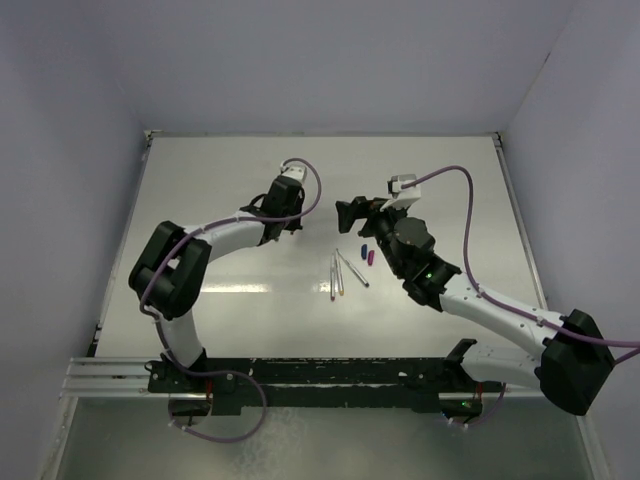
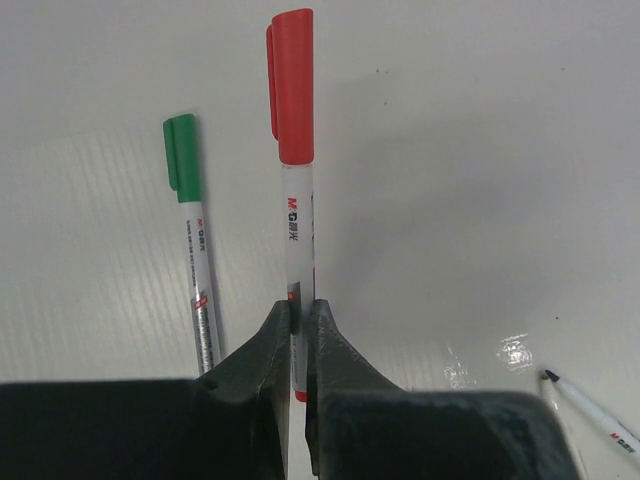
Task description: Insert the pens into the pen caps
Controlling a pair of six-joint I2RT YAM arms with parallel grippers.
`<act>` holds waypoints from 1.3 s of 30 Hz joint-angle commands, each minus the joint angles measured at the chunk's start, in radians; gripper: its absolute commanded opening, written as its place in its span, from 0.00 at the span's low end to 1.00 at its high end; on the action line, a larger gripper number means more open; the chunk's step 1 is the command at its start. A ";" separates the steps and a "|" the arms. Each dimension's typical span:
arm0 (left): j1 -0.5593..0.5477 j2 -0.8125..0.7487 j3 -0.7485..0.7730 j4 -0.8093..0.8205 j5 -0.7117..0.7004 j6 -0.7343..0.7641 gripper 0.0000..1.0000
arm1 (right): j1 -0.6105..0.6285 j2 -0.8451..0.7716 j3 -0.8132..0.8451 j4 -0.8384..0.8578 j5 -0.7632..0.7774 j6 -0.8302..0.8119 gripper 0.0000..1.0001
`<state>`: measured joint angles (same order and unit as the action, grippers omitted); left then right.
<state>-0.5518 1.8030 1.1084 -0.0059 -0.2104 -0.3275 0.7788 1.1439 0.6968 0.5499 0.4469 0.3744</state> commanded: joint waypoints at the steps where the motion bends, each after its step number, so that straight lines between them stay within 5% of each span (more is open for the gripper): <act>1: 0.016 0.040 0.076 -0.070 -0.048 -0.028 0.09 | 0.002 -0.011 0.001 0.005 0.032 0.014 1.00; 16: 0.030 0.100 0.074 -0.074 -0.050 -0.039 0.09 | 0.001 -0.003 -0.009 -0.011 0.043 0.042 1.00; 39: 0.036 0.045 0.084 -0.070 0.004 -0.042 0.31 | 0.002 0.013 -0.008 -0.009 0.081 0.073 1.00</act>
<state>-0.5228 1.9064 1.1484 -0.0959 -0.2314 -0.3592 0.7788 1.1599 0.6949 0.5056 0.4747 0.4252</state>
